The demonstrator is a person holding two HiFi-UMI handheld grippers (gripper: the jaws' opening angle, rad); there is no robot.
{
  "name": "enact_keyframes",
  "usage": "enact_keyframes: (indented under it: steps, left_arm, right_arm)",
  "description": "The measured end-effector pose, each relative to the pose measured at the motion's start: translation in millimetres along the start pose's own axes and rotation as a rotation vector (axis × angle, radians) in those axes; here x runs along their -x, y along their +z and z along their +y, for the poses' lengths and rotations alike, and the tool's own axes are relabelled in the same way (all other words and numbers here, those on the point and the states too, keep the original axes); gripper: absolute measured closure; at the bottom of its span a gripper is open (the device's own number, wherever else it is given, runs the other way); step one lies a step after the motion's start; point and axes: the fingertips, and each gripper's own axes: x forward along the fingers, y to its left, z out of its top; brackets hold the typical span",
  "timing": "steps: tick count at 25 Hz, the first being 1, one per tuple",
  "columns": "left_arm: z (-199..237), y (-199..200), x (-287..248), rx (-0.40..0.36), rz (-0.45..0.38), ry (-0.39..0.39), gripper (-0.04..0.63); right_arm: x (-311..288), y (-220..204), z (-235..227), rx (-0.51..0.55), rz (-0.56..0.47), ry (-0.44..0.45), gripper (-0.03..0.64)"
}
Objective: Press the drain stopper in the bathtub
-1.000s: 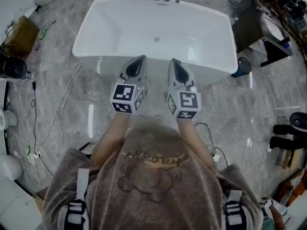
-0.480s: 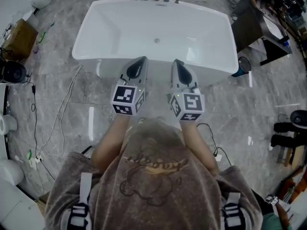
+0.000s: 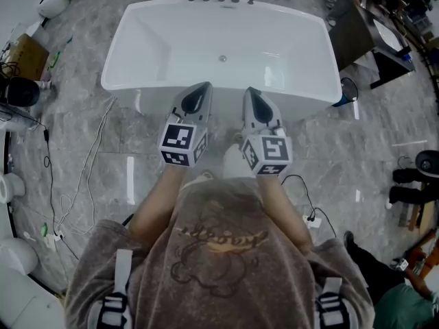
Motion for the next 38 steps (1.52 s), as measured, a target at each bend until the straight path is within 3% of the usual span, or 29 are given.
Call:
enact_keyframes:
  steps: [16, 38]
  left_arm:
    - [28.0, 0.2, -76.7, -0.001, 0.0, -0.006, 0.594]
    - [84.1, 26.1, -235.1, 0.018, 0.002, 0.05, 0.594]
  right_arm:
    - [-67.4, -0.2, -43.7, 0.011, -0.001, 0.008, 0.617]
    - [-223.9, 19.9, -125.9, -0.011, 0.013, 0.081, 0.617]
